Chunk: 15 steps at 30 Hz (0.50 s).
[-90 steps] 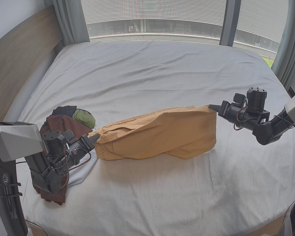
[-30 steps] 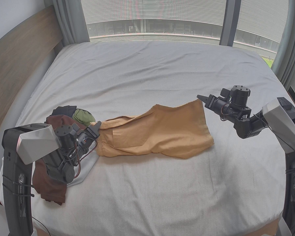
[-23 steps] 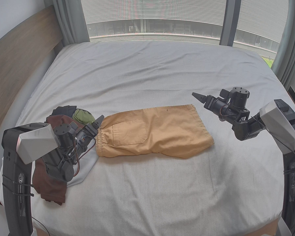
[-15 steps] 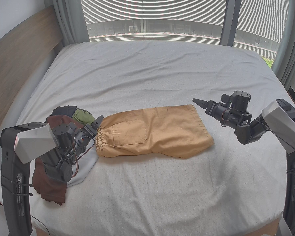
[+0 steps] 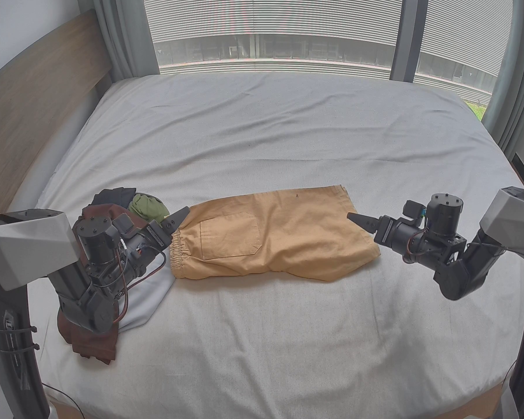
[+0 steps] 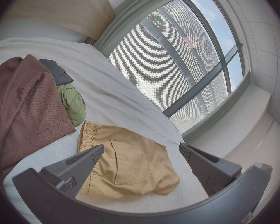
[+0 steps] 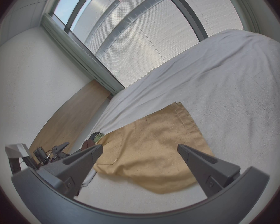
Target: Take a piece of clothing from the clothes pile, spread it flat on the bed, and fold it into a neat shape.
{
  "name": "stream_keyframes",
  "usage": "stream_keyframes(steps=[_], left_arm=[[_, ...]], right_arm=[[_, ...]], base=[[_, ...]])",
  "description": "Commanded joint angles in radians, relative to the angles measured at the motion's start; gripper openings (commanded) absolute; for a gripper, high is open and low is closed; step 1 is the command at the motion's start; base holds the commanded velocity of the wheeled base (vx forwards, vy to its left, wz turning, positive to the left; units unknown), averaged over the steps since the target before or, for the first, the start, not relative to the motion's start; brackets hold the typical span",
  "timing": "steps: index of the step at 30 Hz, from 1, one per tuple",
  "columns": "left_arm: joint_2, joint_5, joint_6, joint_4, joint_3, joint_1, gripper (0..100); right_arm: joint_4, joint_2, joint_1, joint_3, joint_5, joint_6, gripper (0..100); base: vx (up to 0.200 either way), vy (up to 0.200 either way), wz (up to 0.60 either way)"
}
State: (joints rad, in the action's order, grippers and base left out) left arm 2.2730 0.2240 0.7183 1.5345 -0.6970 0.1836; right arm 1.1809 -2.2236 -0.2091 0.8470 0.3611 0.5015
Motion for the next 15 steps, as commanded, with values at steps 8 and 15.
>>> stream_keyframes(steps=[8,15], left_arm=[[-0.047,0.029,-0.165,0.006,0.131,0.030,100],[-0.044,0.031,-0.246,0.006,0.174,0.028,100]], right_arm=[[0.123,-0.037,-0.030,-0.189,-0.004,0.003,100],[0.111,-0.128,-0.038,-0.152,-0.013,0.006,100]], base=[[0.000,0.000,0.00],[0.000,0.000,0.00]])
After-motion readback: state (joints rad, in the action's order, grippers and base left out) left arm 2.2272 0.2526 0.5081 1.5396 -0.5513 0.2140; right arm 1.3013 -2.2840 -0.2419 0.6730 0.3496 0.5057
